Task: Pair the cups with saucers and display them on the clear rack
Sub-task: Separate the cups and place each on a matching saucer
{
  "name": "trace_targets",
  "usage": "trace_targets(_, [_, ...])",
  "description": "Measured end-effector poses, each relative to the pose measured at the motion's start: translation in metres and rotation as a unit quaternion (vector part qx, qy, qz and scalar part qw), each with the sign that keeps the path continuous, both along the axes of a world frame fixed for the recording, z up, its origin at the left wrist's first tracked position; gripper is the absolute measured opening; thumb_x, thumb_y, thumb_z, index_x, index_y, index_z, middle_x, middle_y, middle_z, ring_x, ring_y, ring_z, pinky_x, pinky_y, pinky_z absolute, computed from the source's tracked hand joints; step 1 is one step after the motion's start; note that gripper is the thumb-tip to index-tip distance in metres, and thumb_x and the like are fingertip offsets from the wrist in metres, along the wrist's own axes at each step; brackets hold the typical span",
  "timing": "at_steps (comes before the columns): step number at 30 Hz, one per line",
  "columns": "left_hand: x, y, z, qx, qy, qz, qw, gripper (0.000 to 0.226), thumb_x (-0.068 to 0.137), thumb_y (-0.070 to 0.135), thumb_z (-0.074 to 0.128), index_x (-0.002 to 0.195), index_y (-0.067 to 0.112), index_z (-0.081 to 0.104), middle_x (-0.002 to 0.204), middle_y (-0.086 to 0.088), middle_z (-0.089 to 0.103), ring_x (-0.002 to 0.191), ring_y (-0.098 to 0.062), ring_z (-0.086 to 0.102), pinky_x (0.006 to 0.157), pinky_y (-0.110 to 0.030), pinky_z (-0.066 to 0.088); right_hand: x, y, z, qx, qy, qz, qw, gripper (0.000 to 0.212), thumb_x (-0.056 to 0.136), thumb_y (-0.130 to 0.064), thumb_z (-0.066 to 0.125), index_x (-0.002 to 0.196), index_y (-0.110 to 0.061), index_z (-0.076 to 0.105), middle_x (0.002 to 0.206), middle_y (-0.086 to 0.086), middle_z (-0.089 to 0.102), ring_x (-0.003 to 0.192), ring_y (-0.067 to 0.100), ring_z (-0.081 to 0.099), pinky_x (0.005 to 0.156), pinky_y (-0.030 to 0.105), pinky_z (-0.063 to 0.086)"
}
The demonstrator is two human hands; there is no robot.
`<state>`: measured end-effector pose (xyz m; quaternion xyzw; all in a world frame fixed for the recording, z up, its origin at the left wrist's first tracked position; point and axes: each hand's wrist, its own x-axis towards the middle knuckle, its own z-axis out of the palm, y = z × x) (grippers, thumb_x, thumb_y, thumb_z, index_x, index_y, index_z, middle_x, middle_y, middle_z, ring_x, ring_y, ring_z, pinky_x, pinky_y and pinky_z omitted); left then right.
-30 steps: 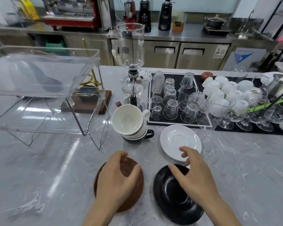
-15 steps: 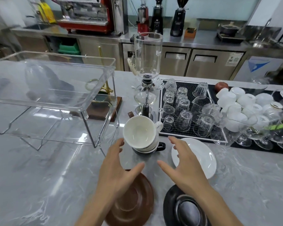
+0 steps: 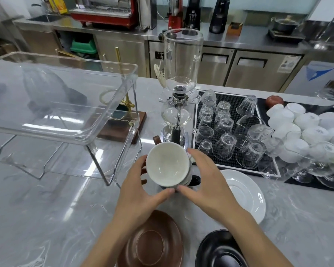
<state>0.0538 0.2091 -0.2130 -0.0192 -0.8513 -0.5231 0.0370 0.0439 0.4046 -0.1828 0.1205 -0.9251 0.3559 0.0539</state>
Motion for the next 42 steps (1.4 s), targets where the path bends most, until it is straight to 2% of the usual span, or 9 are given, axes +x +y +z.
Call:
trace_targets(5, [-0.007, -0.001, 0.000, 0.003, 0.015, -0.002, 1.000, 0.086, 0.053, 0.060, 0.085, 0.128, 0.059, 0.042, 0.126, 0.030, 0.057, 0.116, 0.003, 0.056, 0.096, -0.040, 0.054, -0.012, -0.006, -0.002, -0.015, -0.006, 0.013, 1.000, 0.085, 0.064, -0.035, 0.080, 0.138, -0.027, 0.040, 0.137, -0.013, 0.046, 0.134, 0.007, 0.038, 0.113, 0.031, 0.032])
trace_targets(10, [-0.009, -0.001, 0.003, 0.006, 0.041, 0.005, 0.999, 0.082, 0.051, 0.057, 0.085, 0.120, 0.068, 0.042, 0.124, 0.039, 0.056, 0.115, 0.003, 0.058, 0.095, -0.037, 0.055, -0.015, -0.006, -0.004, -0.025, 0.004, 0.011, 1.000, 0.088, 0.060, -0.026, 0.084, 0.138, -0.026, 0.044, 0.128, -0.022, 0.040, 0.130, -0.004, 0.030, 0.110, 0.011, 0.018])
trace_targets(14, [-0.010, -0.001, 0.001, 0.020, 0.053, 0.012, 0.998, 0.082, 0.050, 0.052, 0.089, 0.121, 0.061, 0.048, 0.123, 0.030, 0.060, 0.116, -0.001, 0.060, 0.095, -0.033, 0.055, -0.014, -0.006, -0.003, -0.029, 0.019, 0.010, 0.999, 0.085, 0.058, -0.024, 0.085, 0.135, -0.022, 0.048, 0.123, -0.021, 0.044, 0.121, -0.011, 0.032, 0.102, -0.004, 0.013])
trace_targets(19, [-0.006, -0.002, 0.004, 0.042, 0.058, 0.015, 0.997, 0.087, 0.051, 0.042, 0.095, 0.129, 0.037, 0.057, 0.124, 0.018, 0.065, 0.117, -0.004, 0.061, 0.092, -0.025, 0.054, -0.008, -0.007, 0.003, -0.047, 0.046, 0.003, 0.998, 0.083, 0.059, -0.028, 0.085, 0.133, -0.026, 0.047, 0.119, -0.030, 0.043, 0.115, -0.027, 0.030, 0.100, -0.004, 0.019])
trace_targets(24, [0.005, -0.003, 0.015, 0.057, 0.071, 0.022, 0.996, 0.087, 0.049, 0.036, 0.098, 0.127, 0.033, 0.060, 0.120, 0.018, 0.067, 0.116, -0.005, 0.063, 0.088, -0.024, 0.054, 0.006, -0.005, 0.013, -0.044, 0.071, 0.004, 0.996, 0.086, 0.059, -0.026, 0.087, 0.135, -0.030, 0.047, 0.119, -0.046, 0.036, 0.116, -0.027, 0.030, 0.100, -0.002, 0.021])
trace_targets(29, [0.025, -0.004, 0.024, 0.058, 0.087, 0.036, 0.994, 0.086, 0.047, 0.032, 0.100, 0.123, 0.035, 0.062, 0.118, 0.025, 0.065, 0.113, -0.001, 0.063, 0.086, -0.020, 0.056, 0.022, -0.007, 0.018, -0.056, 0.079, 0.011, 0.995, 0.084, 0.061, -0.029, 0.088, 0.136, -0.032, 0.048, 0.119, -0.041, 0.041, 0.115, -0.020, 0.037, 0.098, 0.000, 0.026])
trace_targets(34, [0.050, -0.006, 0.029, 0.065, 0.096, 0.049, 0.992, 0.079, 0.046, 0.035, 0.097, 0.115, 0.047, 0.060, 0.115, 0.027, 0.066, 0.110, 0.002, 0.064, 0.085, -0.011, 0.052, 0.042, -0.013, 0.017, -0.055, 0.061, 0.019, 0.996, 0.084, 0.062, -0.040, 0.087, 0.136, -0.033, 0.047, 0.125, -0.016, 0.058, 0.117, 0.005, 0.051, 0.096, 0.023, 0.044])
trace_targets(38, [0.065, -0.013, 0.025, 0.057, 0.089, 0.046, 0.993, 0.085, 0.045, 0.026, 0.102, 0.120, 0.039, 0.063, 0.113, 0.021, 0.069, 0.109, -0.001, 0.065, 0.086, -0.014, 0.054, 0.055, -0.016, 0.013, -0.062, 0.048, 0.020, 0.997, 0.084, 0.059, -0.043, 0.088, 0.132, -0.039, 0.047, 0.123, -0.021, 0.057, 0.114, 0.000, 0.050, 0.093, 0.010, 0.038])
trace_targets(42, [0.080, -0.019, 0.018, 0.059, 0.070, 0.046, 0.995, 0.088, 0.043, 0.018, 0.102, 0.122, 0.030, 0.065, 0.113, 0.012, 0.072, 0.103, 0.000, 0.068, 0.078, -0.008, 0.052, 0.068, -0.020, 0.007, -0.056, 0.027, 0.026, 0.998, 0.085, 0.058, -0.041, 0.088, 0.133, -0.037, 0.048, 0.122, -0.022, 0.055, 0.114, 0.000, 0.049, 0.093, 0.012, 0.038])
